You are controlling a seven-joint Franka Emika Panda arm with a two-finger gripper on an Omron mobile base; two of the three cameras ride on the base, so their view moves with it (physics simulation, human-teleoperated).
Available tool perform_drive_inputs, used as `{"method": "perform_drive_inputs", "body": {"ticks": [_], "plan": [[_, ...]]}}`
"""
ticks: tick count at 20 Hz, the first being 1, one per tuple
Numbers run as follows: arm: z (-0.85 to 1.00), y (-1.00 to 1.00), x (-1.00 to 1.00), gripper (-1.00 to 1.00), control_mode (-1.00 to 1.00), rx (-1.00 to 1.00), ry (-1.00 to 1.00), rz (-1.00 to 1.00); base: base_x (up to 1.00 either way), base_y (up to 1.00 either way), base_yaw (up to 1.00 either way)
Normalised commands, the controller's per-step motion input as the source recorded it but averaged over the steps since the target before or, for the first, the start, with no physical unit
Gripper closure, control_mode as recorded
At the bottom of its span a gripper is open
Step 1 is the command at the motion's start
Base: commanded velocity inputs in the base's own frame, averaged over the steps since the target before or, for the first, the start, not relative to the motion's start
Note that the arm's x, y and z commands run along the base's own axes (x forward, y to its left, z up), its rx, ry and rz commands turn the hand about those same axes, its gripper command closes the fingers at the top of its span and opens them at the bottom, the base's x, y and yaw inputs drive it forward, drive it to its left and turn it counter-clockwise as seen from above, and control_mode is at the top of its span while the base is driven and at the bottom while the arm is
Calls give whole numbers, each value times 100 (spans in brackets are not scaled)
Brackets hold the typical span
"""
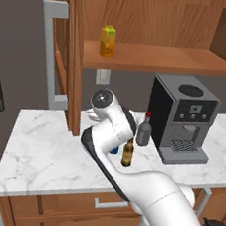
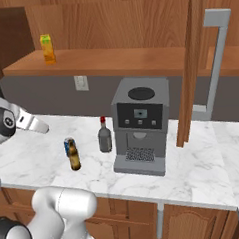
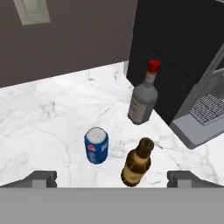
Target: Sort all alcoholic drinks to one cabinet, and non-alcoholic drinks to the other.
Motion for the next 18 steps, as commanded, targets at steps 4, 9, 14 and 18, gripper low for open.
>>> {"method": "perform_drive_inputs", "body": {"ticks": [4, 9, 14, 18], "plan": [[-29, 14, 10, -100, -100, 0, 0, -16, 0, 0, 0], [-31, 7, 11, -100, -100, 0, 0, -17, 0, 0, 0], [-26, 0, 17, -100, -100, 0, 0, -19, 0, 0, 0], [-17, 0, 20, -100, -100, 0, 0, -17, 0, 0, 0]]}}
